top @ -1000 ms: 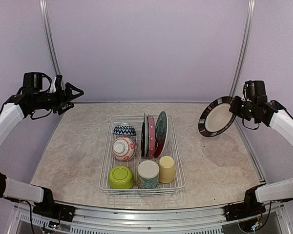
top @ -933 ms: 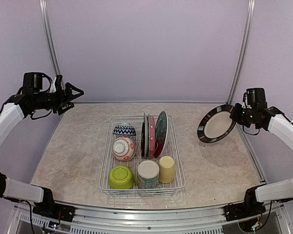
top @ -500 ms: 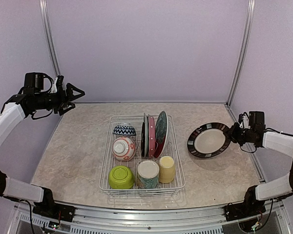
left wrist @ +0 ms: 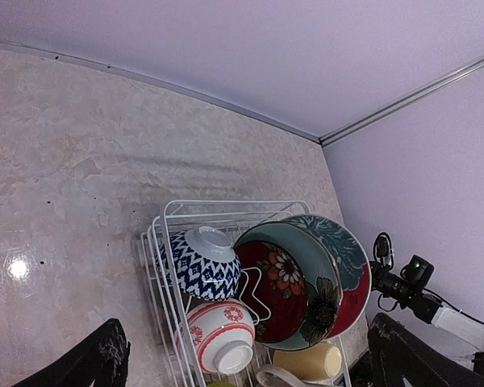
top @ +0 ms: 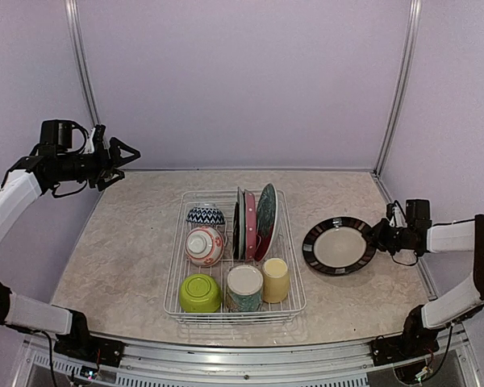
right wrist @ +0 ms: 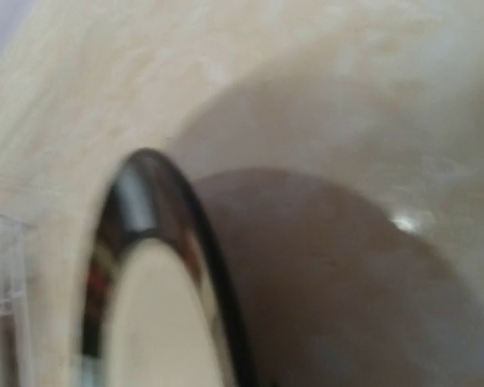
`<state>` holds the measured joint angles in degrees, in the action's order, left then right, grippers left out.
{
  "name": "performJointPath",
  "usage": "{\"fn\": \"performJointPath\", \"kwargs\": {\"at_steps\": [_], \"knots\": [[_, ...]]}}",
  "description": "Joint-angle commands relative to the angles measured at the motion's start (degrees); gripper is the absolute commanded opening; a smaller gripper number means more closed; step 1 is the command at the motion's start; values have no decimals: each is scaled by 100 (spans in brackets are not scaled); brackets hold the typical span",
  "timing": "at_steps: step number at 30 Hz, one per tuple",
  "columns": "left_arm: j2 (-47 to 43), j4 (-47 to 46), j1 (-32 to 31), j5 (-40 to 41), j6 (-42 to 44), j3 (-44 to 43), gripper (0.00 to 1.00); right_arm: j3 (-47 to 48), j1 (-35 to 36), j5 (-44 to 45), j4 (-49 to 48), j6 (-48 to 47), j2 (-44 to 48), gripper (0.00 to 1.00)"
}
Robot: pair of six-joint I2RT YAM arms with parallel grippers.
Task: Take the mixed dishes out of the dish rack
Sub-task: Place the plate at the center of the board.
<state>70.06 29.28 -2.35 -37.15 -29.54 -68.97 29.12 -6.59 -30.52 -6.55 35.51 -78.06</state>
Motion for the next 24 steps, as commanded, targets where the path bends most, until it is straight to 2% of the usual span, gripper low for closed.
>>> {"fn": "performJointPath", "kwargs": {"at_steps": [1,4,8,11,14,17,24], "knots": [[-6,71,-53,-98,45,-187,99,-145,-77,657,360,-297,-42,18],[-6,69,-53,-124,36,-187,99,-225,-79,1128,593,-395,113,31],[-52,67,-116,-82,76,-181,99,-115,-79,1744,1248,-619,450,55],[-46,84,-125,-55,73,-189,99,192,-56,2078,1885,-721,771,66],[14,92,-140,-111,45,-205,99,555,93,2614,2499,-733,1165,70],[34,106,-182,-9,86,-194,99,1043,590,3109,3060,-721,1346,72],[-9,290,-399,410,292,-248,99,2274,2384,3774,3592,-330,934,72]]}}
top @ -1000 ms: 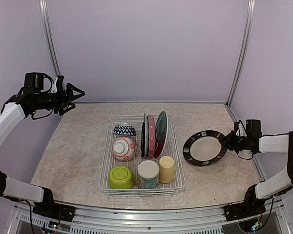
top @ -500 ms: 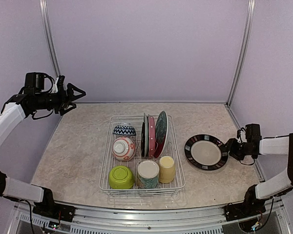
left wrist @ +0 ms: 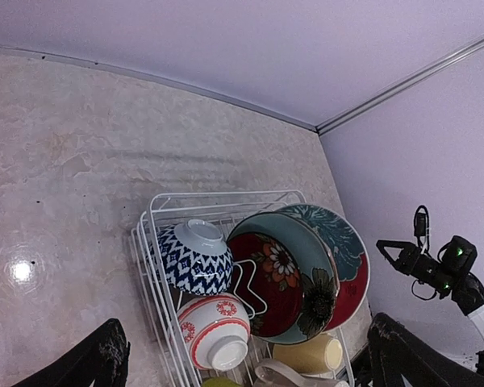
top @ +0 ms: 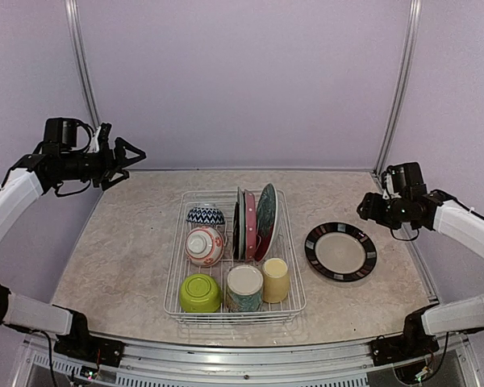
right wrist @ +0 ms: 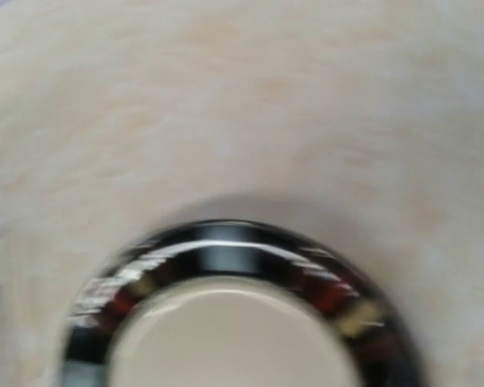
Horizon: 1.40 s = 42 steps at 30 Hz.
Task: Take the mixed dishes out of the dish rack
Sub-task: Place the plate at the center of the board, then grab the plate from the dish rack.
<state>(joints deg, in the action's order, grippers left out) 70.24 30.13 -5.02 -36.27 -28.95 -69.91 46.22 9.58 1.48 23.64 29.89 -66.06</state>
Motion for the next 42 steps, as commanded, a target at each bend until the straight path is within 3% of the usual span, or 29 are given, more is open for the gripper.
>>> {"fn": "performJointPath", "kwargs": {"at_steps": [1,11,20,30,42], "knots": [[-12,257,-159,337,252,-195,99,714,1033,662,564,262,-363,72],[95,388,-343,540,346,-257,99,3237,3276,2249,1998,1068,-2181,72],[67,374,-359,371,342,-265,99,5059,4479,3082,2685,1383,-3400,74],[84,327,-360,244,278,-251,99,5832,4788,3761,3429,1679,-4019,74],[59,313,-360,214,285,-249,99,5427,4835,3526,2842,1186,-3441,73]]}}
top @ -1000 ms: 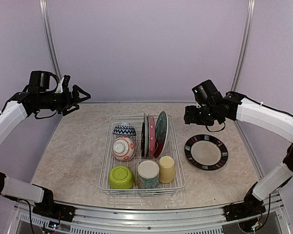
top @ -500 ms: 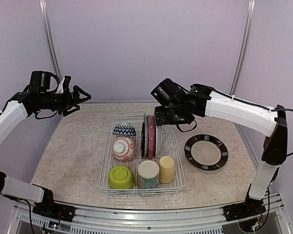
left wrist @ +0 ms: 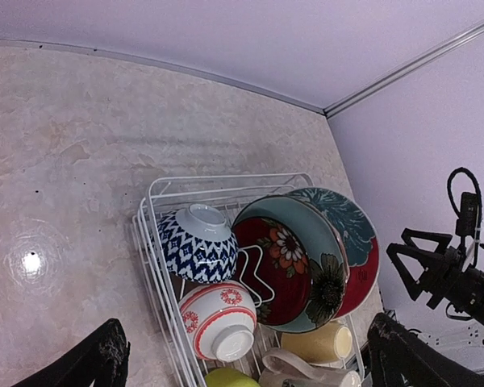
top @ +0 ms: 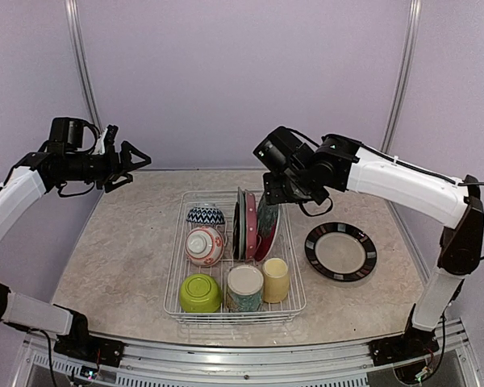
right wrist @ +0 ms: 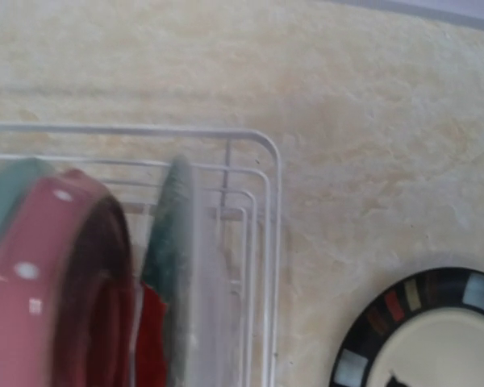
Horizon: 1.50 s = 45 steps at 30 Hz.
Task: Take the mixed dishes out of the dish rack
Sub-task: Grab the plate from the dish rack.
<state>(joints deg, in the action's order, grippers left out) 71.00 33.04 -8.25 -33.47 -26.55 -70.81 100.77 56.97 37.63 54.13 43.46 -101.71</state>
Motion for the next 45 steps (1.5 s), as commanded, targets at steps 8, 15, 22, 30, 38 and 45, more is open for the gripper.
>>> {"fn": "performJointPath", "kwargs": {"at_steps": [8,15,22,30,38,45], "knots": [[-73,54,-36,-63,53,-175,99,364,89,177,129,251,-210,73],[-139,77,-36,-30,53,-188,99,401,104,236,516,981,-667,68],[-100,84,-36,-41,35,-201,99,136,104,362,575,1487,-772,48],[-87,106,-36,-36,44,-214,99,526,113,663,1062,2031,-1288,35],[-39,132,-2,-82,31,-236,99,1353,162,1018,1892,2301,-1853,16],[-16,111,58,-108,-12,-223,99,1612,183,1083,2069,2204,-1801,0]]}}
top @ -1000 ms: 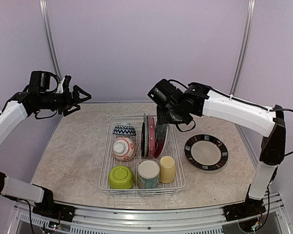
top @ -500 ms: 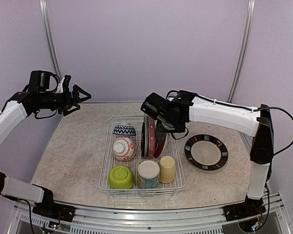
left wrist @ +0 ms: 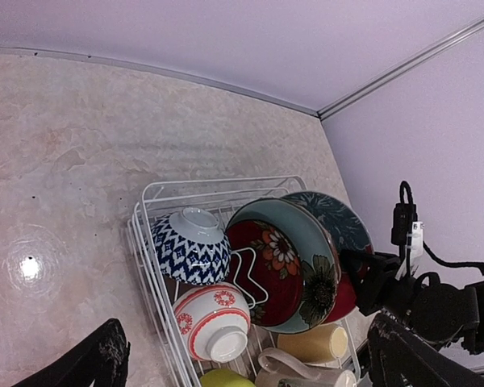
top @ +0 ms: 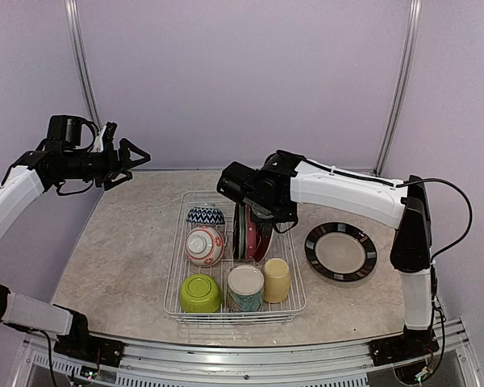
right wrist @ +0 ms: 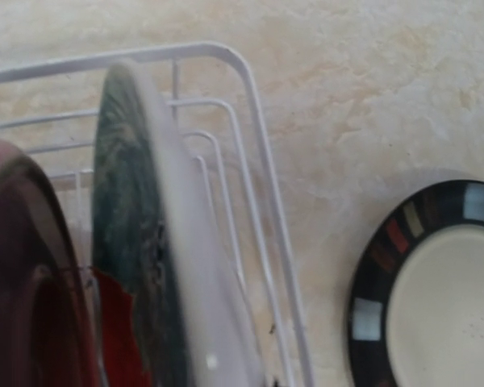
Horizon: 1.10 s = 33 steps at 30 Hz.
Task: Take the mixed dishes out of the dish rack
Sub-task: Grab the plate from the dish rack.
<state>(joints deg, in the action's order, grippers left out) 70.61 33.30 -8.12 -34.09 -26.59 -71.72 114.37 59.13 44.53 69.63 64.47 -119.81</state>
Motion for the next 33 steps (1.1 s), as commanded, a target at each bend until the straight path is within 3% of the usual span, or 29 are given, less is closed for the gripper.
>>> {"fn": "performJointPath", "kwargs": {"at_steps": [1,14,25,33], "knots": [[30,88,54,-53,-12,-131,99,313,-34,394,517,51,43,0],[119,81,82,-54,-22,-131,99,753,-14,838,631,-551,624,0],[151,80,91,-48,-22,-131,99,341,-33,940,16,-1382,1474,0],[159,71,86,-77,-22,-127,99,-1083,-542,-203,-1945,-2351,2572,0]]}}
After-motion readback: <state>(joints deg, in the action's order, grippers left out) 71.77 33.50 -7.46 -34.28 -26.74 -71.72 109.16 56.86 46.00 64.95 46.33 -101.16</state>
